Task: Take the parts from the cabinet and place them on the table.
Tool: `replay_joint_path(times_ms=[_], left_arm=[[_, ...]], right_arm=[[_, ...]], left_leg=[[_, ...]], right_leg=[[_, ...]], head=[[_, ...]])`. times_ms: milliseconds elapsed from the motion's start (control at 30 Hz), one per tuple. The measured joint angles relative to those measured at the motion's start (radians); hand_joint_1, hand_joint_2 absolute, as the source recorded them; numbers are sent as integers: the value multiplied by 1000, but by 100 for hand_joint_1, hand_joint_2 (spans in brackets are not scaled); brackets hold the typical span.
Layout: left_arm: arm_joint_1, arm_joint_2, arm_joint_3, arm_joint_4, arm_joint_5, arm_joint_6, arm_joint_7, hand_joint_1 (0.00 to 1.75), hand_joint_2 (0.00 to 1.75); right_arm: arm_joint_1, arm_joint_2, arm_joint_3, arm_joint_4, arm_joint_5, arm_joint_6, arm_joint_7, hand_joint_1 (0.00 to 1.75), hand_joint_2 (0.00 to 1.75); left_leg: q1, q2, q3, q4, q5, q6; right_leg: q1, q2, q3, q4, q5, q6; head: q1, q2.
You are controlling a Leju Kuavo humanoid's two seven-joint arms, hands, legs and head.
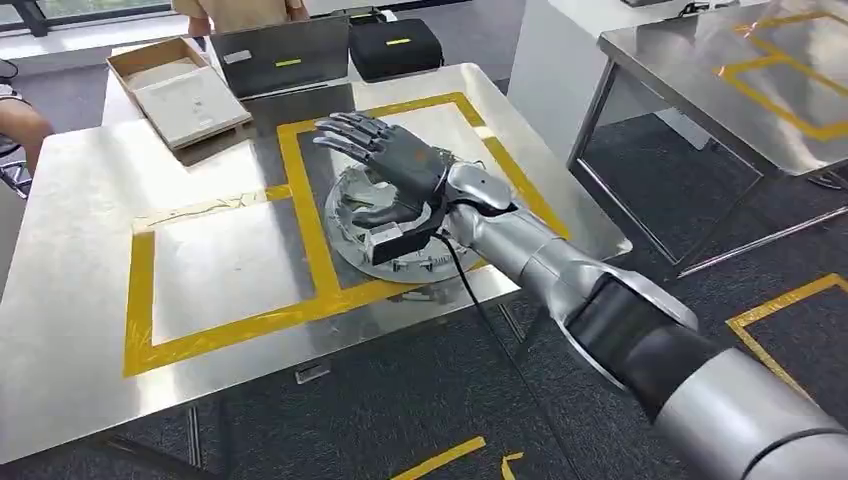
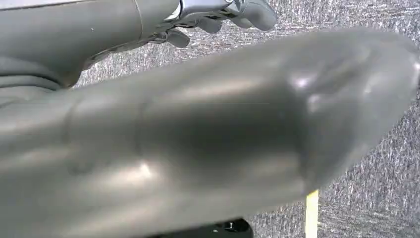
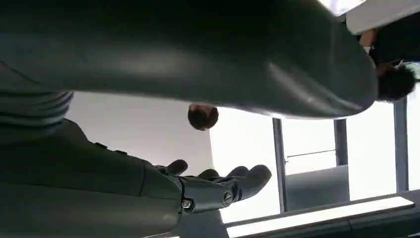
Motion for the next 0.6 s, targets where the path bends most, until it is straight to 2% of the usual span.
replay_joint_path(times_ms=[33, 67, 133, 167, 200, 233, 267, 300, 333, 367, 400, 433, 467, 500, 533, 567, 600], left_arm=[[0, 0, 0, 0, 0, 1, 0, 0, 0], [-1, 0, 0, 0, 0, 2, 0, 0, 0], [0, 0, 1, 0, 0, 4, 7, 0, 0], [2, 0, 2, 0, -2, 6, 10, 0, 0], [2, 0, 2, 0, -3, 9, 11, 0, 0], [2, 0, 2, 0, -5, 11, 16, 0, 0], [2, 0, 2, 0, -6, 13, 19, 0, 0], [2, 0, 2, 0, -8, 17, 23, 0, 0], [1, 1, 2, 0, -8, 21, 28, 0, 0], [2, 2, 2, -1, -10, 23, 31, 0, 0], [2, 3, 2, -1, -15, 24, 36, 0, 0], [2, 5, 2, -1, -18, 24, 42, 0, 0], [3, 5, 2, -1, -19, 24, 47, 0, 0], [5, 7, 2, -1, -22, 24, 48, 0, 0], [5, 9, 2, -1, -30, 23, 49, 0, 0], [5, 10, 2, -1, -39, 22, 52, 0, 0], [5, 10, 2, -1, -45, 21, 53, 0, 0]], right_arm=[[-1, -2, 5, -1, -6, 0, 0, 0, 0], [-3, -4, 11, -1, -10, 1, 0, 0, 0], [4, -10, 22, -1, -25, -6, 0, 0, 0], [11, -13, 32, -1, -34, -12, 0, 0, 0], [18, -17, 40, -1, -38, -17, 0, 0, 0], [23, -19, 46, -1, -43, -21, 0, 0, 0], [25, -21, 50, -1, -47, -27, 0, 0, 0], [24, -22, 53, -1, -47, -37, 0, 0, 0], [23, -22, 54, -1, -44, -46, 0, 0, 0], [25, -21, 55, 0, -44, -51, 0, 0, 0], [26, -22, 56, 1, -43, -53, 0, 0, 0], [26, -24, 56, 2, -46, -55, 0, 0, 0], [28, -24, 56, 2, -50, -53, 0, 0, 0], [30, -24, 55, 5, -54, -52, 0, 0, 0], [29, -24, 55, 11, -60, -49, 0, 0, 0], [32, -24, 54, 16, -66, -48, 0, 0, 0], [38, -27, 53, 21, -69, -48, 0, 0, 0]], left_leg=[[1, 1, 2, -4, 2, 2], [2, 3, 1, -5, 3, 4], [2, 4, 1, -5, 3, 5], [3, 4, -1, -4, 4, 4], [4, 5, -2, -2, 5, 2], [6, 5, -6, 1, 6, 0], [9, 5, -10, 5, 8, -3], [12, 5, -15, 10, 9, -8], [12, 4, -19, 15, 10, -16], [11, 1, -22, 14, 15, -27], [10, 1, -21, 16, 18, -34], [10, 1, -24, 16, 23, -43], [10, 0, -24, 9, 31, -53], [12, 0, -27, 6, 36, -61], [14, 2, -37, 20, 14, -65], [14, 4, -55, 63, -40, -66], [14, 4, -75, 130, -94, -67]], right_leg=[[-1, -2, -5, 18, -18, 4], [-2, -2, -29, 73, -58, 8], [-7, -3, -98, 228, -134, 16], [-10, -3, -125, 288, -151, 19], [-13, -3, -132, 303, -142, 21], [-16, -3, -114, 267, -110, 24], [-20, -3, -78, 196, -69, 27], [-24, -5, -28, 104, -31, 31], [-29, -8, 17, 20, -20, 36], [-15, 2, 16, 33, -12, 24], [-16, 4, 4, 32, -5, 9], [-14, 4, 1, 27, -12, 1], [-12, 4, -3, 28, -8, -7], [-17, 3, -10, 22, 2, -20], [-18, 0, -14, 22, 12, -29], [-17, 0, -23, 22, 18, -38], [-16, 0, -31, 22, 25, -42]], head=[[2, 0], [6, 0], [8, 0], [8, 0], [8, 0], [8, 0], [8, 0], [8, 0], [10, 0], [10, 0], [11, 0], [10, 0], [11, 0], [9, 0], [10, 0], [8, 0], [5, 0]])
